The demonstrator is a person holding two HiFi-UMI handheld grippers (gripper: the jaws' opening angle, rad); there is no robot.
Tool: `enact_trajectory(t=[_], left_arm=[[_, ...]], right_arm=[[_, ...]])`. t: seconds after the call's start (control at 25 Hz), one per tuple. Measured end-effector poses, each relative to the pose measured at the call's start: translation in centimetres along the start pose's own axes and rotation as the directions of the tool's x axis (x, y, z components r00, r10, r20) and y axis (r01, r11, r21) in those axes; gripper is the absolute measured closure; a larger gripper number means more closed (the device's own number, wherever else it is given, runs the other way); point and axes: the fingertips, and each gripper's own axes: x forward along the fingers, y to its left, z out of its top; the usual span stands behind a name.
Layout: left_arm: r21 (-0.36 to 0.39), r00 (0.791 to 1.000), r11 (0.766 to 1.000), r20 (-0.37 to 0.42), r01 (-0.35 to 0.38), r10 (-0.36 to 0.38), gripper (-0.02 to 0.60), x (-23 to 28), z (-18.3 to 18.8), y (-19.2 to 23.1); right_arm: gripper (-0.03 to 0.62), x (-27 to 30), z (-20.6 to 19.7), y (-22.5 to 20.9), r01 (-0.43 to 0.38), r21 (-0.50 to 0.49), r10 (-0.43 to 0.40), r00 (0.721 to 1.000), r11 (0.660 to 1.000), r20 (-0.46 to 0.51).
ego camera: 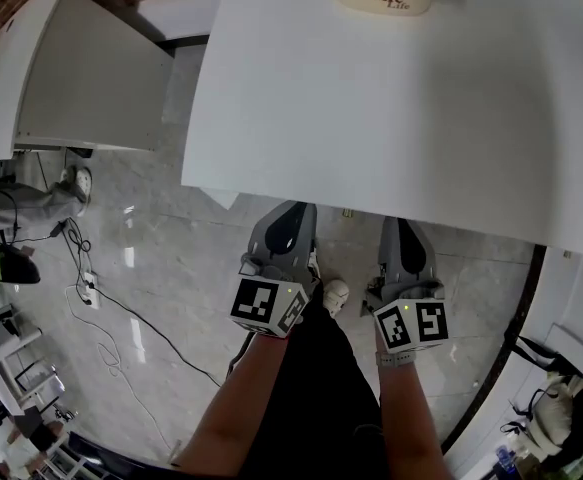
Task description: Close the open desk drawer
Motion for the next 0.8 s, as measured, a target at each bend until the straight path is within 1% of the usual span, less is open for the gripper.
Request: enact_trajectory(t=[0.2,0.36,0.48,0.6,0.68,0.8], left_arm=[[0.01,1.0,1.0,0.027,0.008,-0.008,0.58,-0.4,1.4,-0.6],[0.028,0.999,0.999,0.031,0.017,-0.018,0.58,-1.5,1.3,-1.0],[0.037,0.999,0.999,0.03,0.018,-0.019,0.58,-2.6,1.3,-1.2],[0.058,0.999,0.998,0.019,0.032,-0.033,0.58,-3.5,1.7,-1.6],[0.075,0.999,0.997,0.016,0.036,-0.038,0.58,-4.1,2.6,-1.9],[0.104,0.998,0.993,0.025,0.047,-0.05,0.58,-5.2,4.6,-2.5]], right_arm=[[0.594,-0.5,1.2,0.1,-0.009,-0.014,0.009,0.999,1.0,0.035],[0.594,-1.4,2.0,0.7,-0.046,-0.06,0.049,0.998,0.997,0.044],[0.595,-2.5,2.5,1.2,-0.075,-0.098,0.078,0.997,0.992,0.03],[0.594,-4.0,3.3,1.8,-0.12,-0.145,0.122,0.993,0.982,0.003],[0.594,-5.0,4.1,2.0,-0.151,-0.185,0.149,0.989,0.971,-0.02],[0.595,-6.5,5.7,2.2,-0.168,-0.227,0.165,0.986,0.959,-0.034]])
